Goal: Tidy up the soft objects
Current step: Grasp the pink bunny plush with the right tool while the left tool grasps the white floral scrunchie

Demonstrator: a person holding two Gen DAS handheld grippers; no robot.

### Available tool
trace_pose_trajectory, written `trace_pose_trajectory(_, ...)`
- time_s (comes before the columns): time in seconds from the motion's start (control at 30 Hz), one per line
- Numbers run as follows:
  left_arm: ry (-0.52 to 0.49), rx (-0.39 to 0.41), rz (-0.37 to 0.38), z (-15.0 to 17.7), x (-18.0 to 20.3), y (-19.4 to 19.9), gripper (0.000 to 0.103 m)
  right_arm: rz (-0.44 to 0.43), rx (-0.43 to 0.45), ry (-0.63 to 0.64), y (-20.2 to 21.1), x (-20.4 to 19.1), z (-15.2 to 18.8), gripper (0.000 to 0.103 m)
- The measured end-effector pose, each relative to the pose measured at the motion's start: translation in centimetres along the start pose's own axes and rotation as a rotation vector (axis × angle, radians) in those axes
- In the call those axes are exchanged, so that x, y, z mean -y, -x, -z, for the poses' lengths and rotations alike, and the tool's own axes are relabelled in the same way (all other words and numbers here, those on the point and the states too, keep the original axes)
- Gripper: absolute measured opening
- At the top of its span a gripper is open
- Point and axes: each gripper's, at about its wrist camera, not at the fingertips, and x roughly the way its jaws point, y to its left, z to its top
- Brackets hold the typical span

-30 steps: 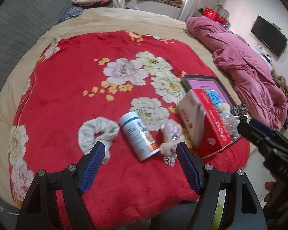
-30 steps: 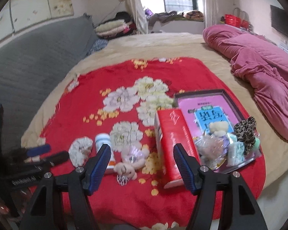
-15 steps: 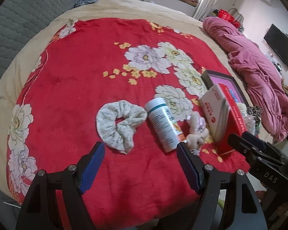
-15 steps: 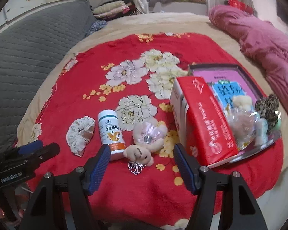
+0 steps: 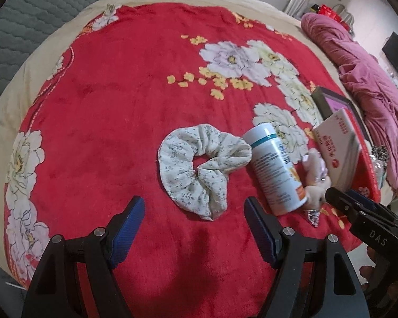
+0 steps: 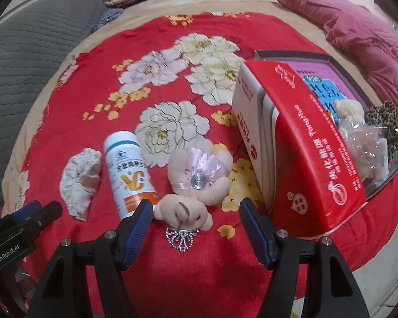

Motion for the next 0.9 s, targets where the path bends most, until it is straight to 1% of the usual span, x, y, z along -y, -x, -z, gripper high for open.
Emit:
trace_pose_trajectory(0.1,-0.005,-0.006,-0.009,-0.4,0.1,-0.9,0.078,0.018,-0.015,-0.005,-0.8,0.0,-0.2,0.067)
trace_pose_trajectory(0.47,-0.015,-0.039,-0.047,-1.9,0.2,-4.4,0.078,0.045,-0.069,-0.063,-4.1,-0.2,-1.3,0.067)
trace_pose_trajectory(0.6,-0.023,-0.044,-0.045,-2.1,0.4,-5.1,0.079,0.038,-0.088,-0.089,-5.1,0.0,-1.5,0.067)
trace_pose_trajectory(0.73,-0.034,-0.05,-0.053,-2.3,0.6,-5.8,0.079,0.039,-0.093,-0.088,-6.0,-0.2,-1.6,0.067)
trace_pose_trajectory(0.8,-0.038,-0.05,-0.051,-2.4,0.7,-6.1,0.08,0.023,-0.099,-0.092,-6.5,-0.2,-1.7,0.059)
trace_pose_trajectory(0.83,-0.035,-0.053,-0.049,-2.4,0.7,-6.2,0.081,0.022,-0.098,-0.089,-6.5,-0.3,-1.7,0.058)
trace_pose_trajectory(0.9,-0.033,-0.056,-0.05,-2.5,0.6,-6.4,0.081,0.026,-0.085,-0.071,-6.4,-0.6,-1.8,0.051)
